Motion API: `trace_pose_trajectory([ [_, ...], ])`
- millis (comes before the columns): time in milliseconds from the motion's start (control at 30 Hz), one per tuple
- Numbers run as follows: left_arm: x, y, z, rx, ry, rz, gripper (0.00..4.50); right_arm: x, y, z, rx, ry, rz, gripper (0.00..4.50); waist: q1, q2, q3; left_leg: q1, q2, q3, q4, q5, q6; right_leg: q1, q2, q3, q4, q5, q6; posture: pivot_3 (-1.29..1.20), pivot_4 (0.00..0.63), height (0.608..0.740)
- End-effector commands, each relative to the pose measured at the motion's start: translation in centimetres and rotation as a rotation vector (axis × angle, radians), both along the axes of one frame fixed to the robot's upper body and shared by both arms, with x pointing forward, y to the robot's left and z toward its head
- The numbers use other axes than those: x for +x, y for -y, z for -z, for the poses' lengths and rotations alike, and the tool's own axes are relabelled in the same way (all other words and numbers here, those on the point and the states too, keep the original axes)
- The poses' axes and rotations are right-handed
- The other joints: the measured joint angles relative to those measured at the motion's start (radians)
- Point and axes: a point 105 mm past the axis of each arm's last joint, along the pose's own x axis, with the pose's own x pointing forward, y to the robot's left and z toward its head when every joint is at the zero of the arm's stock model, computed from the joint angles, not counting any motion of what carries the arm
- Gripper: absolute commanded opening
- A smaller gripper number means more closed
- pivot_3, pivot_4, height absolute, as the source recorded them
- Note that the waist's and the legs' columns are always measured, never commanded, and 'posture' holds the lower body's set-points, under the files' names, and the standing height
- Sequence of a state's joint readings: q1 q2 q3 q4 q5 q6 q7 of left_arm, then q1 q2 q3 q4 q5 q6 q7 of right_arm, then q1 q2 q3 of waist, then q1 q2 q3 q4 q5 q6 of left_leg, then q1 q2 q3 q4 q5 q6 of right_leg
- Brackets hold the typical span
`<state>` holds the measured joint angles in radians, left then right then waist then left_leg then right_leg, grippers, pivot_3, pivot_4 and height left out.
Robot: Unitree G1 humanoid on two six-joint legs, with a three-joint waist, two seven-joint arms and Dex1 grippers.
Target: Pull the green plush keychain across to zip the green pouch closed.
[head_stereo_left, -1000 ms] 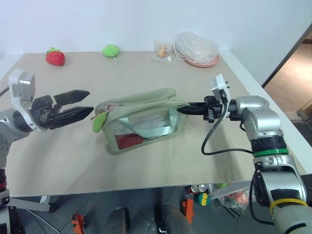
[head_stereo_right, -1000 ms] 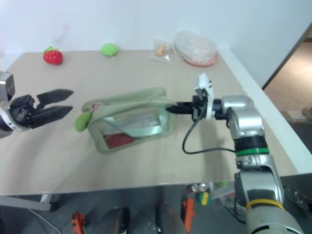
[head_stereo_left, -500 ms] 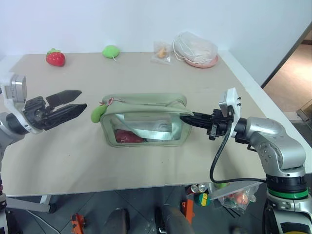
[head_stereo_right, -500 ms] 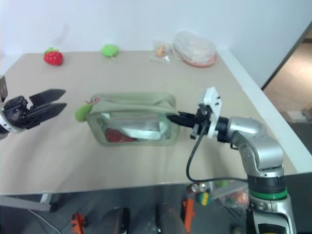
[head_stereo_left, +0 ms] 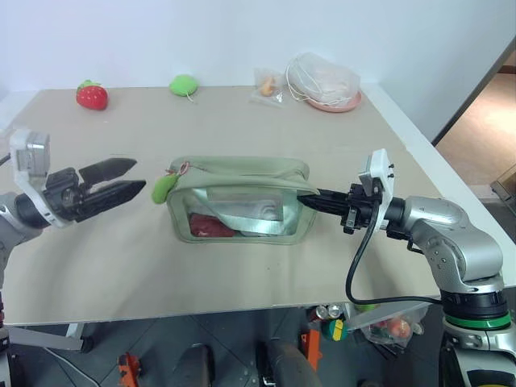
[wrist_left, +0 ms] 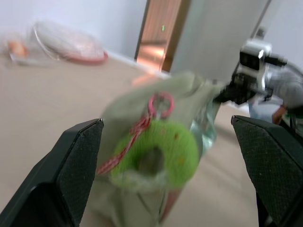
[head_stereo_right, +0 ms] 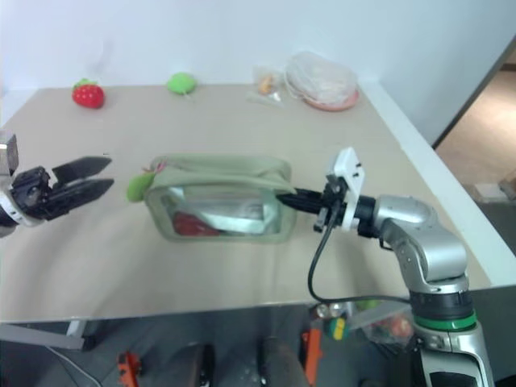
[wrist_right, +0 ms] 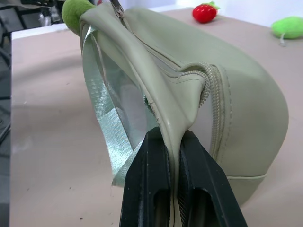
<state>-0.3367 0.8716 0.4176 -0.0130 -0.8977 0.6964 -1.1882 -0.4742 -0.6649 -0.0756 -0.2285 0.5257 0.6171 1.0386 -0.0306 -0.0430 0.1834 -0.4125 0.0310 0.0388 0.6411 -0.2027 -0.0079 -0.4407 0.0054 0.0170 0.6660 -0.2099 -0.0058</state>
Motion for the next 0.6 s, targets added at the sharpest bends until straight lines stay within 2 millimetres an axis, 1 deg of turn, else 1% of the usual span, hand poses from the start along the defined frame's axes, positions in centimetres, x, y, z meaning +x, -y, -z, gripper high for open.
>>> trace_pose_trajectory([
  [33, -0.7, 0.8, -0.5, 0.107, 0.053, 0.047, 4.5, -0.2, -0.1, 0.2, -0.038, 0.005, -0.041, 0.04, 0.0, 0.0, 0.0, 0.0, 0.0, 0.0, 0.0, 0.0, 0.0, 0.0, 0.0, 0.0, 0.0, 0.0, 0.0, 0.0, 0.15, 0.74],
  [167, -0.8, 1.3, -1.1, 0.129, 0.083, 0.07, 4.5, 0.3, 0.2, 0.2, -0.043, 0.011, -0.028, 0.04, -0.001, 0.0, 0.0, 0.001, 0.001, 0.0, 0.0, 0.0, 0.0, 0.001, 0.002, 0.0, 0.0, 0.0, -0.001, 0.0, 0.15, 0.74],
  [333, -1.5, 2.1, -1.9, 0.145, 0.109, 0.117, 4.5, 1.0, 0.1, 0.4, -0.04, 0.013, -0.003, 0.04, -0.001, 0.0, 0.0, 0.002, 0.002, 0.0, 0.0, 0.0, 0.0, 0.001, 0.003, 0.001, 0.0, 0.0, -0.001, 0.0, 0.15, 0.74],
  [467, -1.7, 2.0, -0.8, 0.219, 0.072, 0.131, 4.5, 1.2, -0.1, 0.4, -0.04, 0.021, -0.002, 0.04, -0.001, 0.0, 0.0, 0.002, 0.002, 0.0, 0.0, 0.0, 0.0, 0.001, 0.004, 0.001, 0.0, 0.0, -0.001, 0.0, 0.15, 0.74],
  [600, -1.2, 1.6, -0.2, 0.22, 0.042, 0.11, 4.5, 1.4, 0.0, 0.3, -0.042, 0.029, 0.003, 0.04, -0.001, 0.0, 0.0, 0.004, 0.002, 0.001, -0.001, 0.0, 0.0, 0.002, 0.004, 0.001, 0.0, 0.0, -0.002, 0.0, 0.15, 0.74],
])
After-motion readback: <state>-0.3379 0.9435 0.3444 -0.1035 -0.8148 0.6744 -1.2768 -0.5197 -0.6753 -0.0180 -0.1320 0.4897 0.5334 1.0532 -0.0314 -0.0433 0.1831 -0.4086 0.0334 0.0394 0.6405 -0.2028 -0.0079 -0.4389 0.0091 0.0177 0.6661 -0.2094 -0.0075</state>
